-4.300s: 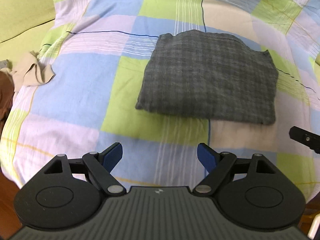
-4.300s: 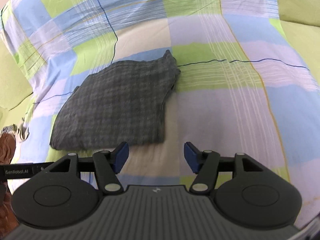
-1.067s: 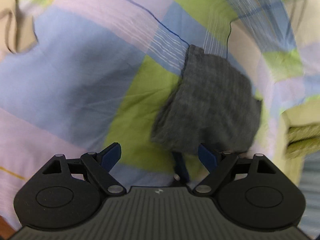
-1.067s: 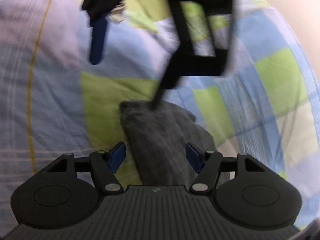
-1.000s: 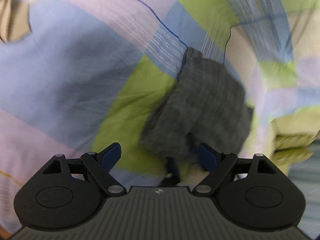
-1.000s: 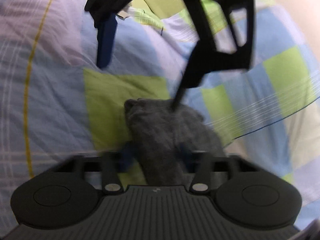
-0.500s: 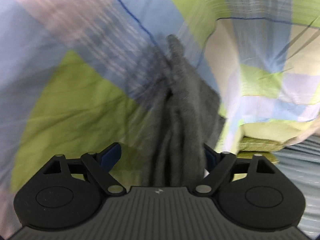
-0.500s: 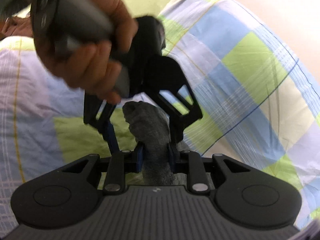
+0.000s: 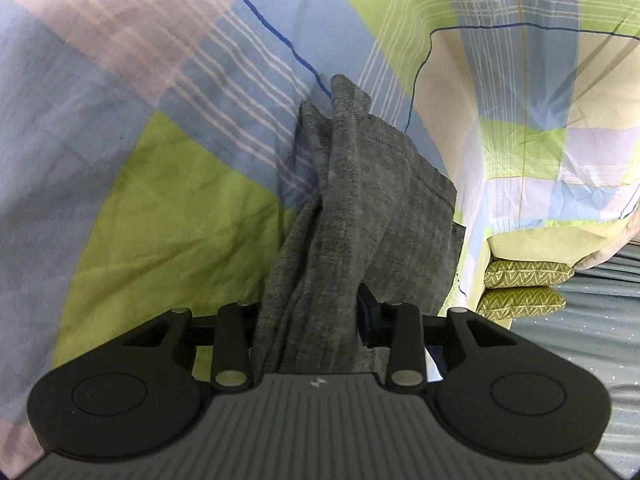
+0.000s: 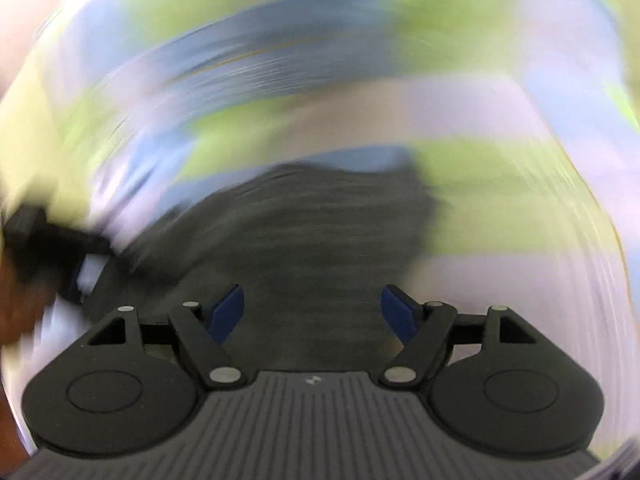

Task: Fold clothes
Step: 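Grasp the folded shorts edge with the left gripper and lift them, then carry the held shorts with the left gripper over the white chair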

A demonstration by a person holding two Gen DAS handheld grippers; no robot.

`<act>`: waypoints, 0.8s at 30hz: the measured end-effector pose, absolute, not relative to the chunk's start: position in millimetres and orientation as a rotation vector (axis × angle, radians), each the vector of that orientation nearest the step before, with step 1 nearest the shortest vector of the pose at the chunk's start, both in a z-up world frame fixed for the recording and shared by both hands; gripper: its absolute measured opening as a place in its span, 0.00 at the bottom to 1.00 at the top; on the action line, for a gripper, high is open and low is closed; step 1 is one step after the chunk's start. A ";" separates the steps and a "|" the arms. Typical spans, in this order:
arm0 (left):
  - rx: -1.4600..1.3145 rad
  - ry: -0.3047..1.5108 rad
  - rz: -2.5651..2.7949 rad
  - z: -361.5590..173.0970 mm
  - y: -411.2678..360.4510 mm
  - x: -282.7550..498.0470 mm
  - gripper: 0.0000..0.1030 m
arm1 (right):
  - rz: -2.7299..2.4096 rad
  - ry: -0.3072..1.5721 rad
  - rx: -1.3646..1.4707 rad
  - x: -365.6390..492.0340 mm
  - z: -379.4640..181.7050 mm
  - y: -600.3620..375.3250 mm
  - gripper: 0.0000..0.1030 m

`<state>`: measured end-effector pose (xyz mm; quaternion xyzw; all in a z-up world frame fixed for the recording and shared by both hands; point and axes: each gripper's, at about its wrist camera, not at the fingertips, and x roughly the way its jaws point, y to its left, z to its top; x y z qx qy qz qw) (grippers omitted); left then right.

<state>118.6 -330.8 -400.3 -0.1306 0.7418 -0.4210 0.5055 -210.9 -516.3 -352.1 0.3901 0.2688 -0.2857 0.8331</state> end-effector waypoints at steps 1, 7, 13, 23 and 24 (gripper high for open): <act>-0.319 1.794 -1.014 -400.5 -331.5 118.8 0.43 | -0.591 0.560 0.891 -218.2 -361.5 -522.4 0.71; -0.326 1.820 -1.015 -403.8 -338.4 120.8 0.43 | -0.376 0.553 1.059 -205.5 -386.9 -528.6 0.62; -0.324 1.837 -1.027 -410.1 -335.3 129.9 0.44 | -0.309 0.583 1.025 -177.1 -391.4 -524.6 0.59; -0.169 1.712 -1.191 -395.4 -348.6 120.2 0.29 | -0.316 0.567 0.961 -142.2 -395.6 -517.3 0.14; -0.150 1.697 -1.217 -388.0 -350.7 117.2 0.29 | -0.338 0.541 0.969 -149.3 -391.4 -512.2 0.14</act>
